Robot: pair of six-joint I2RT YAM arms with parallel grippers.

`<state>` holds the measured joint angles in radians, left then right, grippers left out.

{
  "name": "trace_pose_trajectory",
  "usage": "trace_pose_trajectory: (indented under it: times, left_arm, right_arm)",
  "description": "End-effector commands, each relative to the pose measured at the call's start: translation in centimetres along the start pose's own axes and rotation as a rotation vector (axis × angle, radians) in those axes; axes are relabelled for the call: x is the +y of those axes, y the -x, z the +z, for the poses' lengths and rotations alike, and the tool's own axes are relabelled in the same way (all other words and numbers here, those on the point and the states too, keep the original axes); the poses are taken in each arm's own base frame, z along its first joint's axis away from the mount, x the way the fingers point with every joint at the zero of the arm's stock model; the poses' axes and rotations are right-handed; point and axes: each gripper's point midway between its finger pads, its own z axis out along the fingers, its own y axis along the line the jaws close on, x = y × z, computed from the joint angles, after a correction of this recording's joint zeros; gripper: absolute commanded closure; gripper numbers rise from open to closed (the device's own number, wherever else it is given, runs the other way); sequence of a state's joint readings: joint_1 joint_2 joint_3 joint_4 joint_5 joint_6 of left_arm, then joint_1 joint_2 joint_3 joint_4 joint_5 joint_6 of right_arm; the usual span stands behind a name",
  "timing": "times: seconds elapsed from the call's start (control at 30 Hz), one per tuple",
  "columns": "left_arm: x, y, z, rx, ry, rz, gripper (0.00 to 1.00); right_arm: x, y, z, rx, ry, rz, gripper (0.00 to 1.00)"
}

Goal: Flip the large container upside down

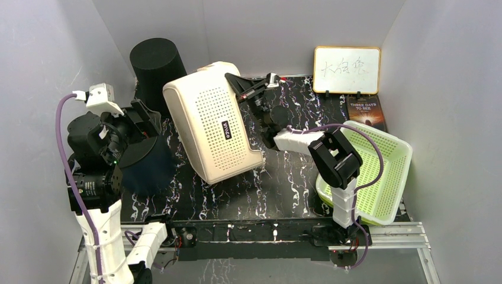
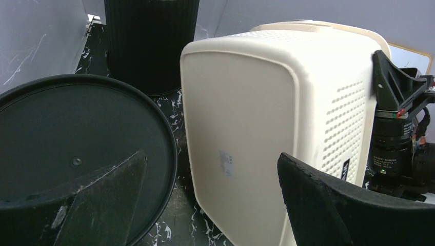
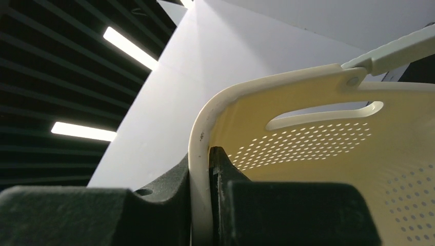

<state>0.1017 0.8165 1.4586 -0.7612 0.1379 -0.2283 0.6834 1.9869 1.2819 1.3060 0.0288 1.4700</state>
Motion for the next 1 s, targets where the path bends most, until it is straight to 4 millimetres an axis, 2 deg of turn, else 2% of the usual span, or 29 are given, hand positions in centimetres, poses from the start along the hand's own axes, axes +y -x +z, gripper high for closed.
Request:
trace_pose_trajectory:
  times: [0.0,0.27,0.47,0.73,0.97]
  left_arm:
    - [-0.2,-0.1,-0.3,-0.006,-0.013,0.002,0.02]
    - [0.0,-0.6,0.3,0.005,-0.01,0.0,0.02]
    - [-0.2,-0.7,0.8,0.009,-0.019,-0.009,0.02]
    - [-0.1,-0.8,1.3,0.016,-0.021,-0.013,0.02]
    - [-0.2,-1.2,1.7,0.024,-0.029,-0.02,0.02]
  right_arm:
    - [-9.4,3.1,-4.2,-0.079,-0.242,0.018,1.0]
    - [-14.5,9.8,-8.9,-0.173,-0.371,-0.021,1.0]
    - [-17.7,13.5,-12.1,-0.221,-0.432,-0.007,1.0]
    - [-19.4,16.1,-15.4,-0.261,-0.48,-0.006,1.0]
    - [-20.4,16.1,-16.4,-0.238,-0.504,-0.006,1.0]
